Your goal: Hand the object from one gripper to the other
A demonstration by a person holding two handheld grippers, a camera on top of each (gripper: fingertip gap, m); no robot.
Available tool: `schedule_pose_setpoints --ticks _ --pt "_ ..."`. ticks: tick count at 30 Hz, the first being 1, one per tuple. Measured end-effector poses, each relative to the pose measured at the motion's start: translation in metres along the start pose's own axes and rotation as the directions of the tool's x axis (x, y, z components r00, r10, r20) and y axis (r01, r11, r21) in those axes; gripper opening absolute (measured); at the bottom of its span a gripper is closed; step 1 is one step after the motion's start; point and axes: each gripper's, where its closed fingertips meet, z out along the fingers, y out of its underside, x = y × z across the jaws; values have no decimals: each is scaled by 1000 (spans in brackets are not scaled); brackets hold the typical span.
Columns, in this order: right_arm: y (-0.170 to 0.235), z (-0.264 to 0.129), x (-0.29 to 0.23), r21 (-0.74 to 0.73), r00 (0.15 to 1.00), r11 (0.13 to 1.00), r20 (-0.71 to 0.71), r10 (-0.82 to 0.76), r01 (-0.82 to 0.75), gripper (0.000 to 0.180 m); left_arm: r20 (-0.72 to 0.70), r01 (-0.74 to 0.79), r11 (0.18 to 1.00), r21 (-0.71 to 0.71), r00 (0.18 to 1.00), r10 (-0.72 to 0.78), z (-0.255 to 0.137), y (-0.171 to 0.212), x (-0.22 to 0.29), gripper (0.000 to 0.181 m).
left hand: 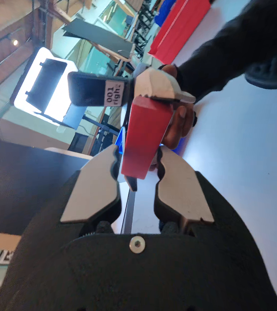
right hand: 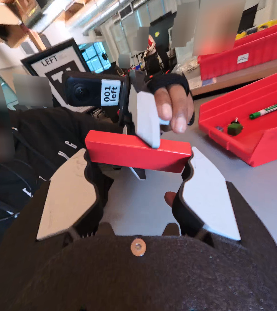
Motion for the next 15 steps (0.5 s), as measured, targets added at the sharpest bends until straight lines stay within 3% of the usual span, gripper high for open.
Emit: schedule_pose_setpoints --ticks 4,5,9,12,15 --pt "-5 -5 9 26 998 999 -60 -25 27 104 16 18 999 -42 1000 -17 1 6 -5 37" --pt "-9 -11 14 35 991 997 -118 -65 69 95 29 75 997 -22 997 -75 -1 6 -10 36" --pt "-40 -43 13 54 901 946 -326 -286 320 93 16 404 912 70 914 -406 -12 15 -35 35" --pt "-52 -59 14 -61 744 864 -480 -465 500 79 -137 619 732 286 782 -608 -25 -2 -48 35" --pt "-52 -52 10 30 812 892 -429 -396 451 73 -309 731 471 494 654 -691 -44 -23 -64 35"
